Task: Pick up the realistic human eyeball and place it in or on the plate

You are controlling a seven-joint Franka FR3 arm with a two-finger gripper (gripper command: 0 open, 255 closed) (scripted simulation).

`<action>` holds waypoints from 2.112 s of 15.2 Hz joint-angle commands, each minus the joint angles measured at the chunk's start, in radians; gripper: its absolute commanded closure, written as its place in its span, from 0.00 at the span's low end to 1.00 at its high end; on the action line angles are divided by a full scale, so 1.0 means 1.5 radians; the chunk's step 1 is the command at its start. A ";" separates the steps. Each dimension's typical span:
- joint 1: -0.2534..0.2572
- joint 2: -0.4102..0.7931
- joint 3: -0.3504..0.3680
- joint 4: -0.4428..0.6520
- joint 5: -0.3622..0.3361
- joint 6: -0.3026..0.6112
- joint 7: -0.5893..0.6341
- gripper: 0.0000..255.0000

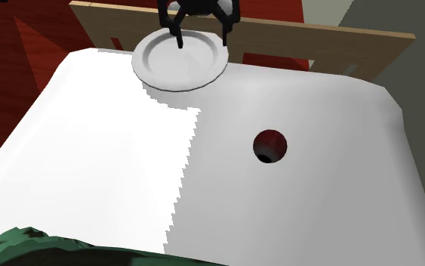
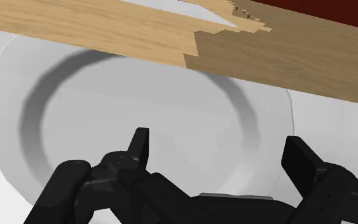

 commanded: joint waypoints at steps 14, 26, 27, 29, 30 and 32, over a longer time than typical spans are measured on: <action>0.030 0.386 0.033 0.383 0.034 -0.053 0.042 0.00; 0.044 0.619 0.047 0.653 0.042 -0.120 0.067 0.00; 0.044 0.616 0.048 0.639 0.042 -0.110 0.067 0.00; 0.045 0.608 0.048 0.605 0.042 -0.084 0.067 0.00; 0.045 0.608 0.048 0.605 0.042 -0.084 0.067 0.00; 0.045 0.608 0.048 0.605 0.042 -0.084 0.067 0.00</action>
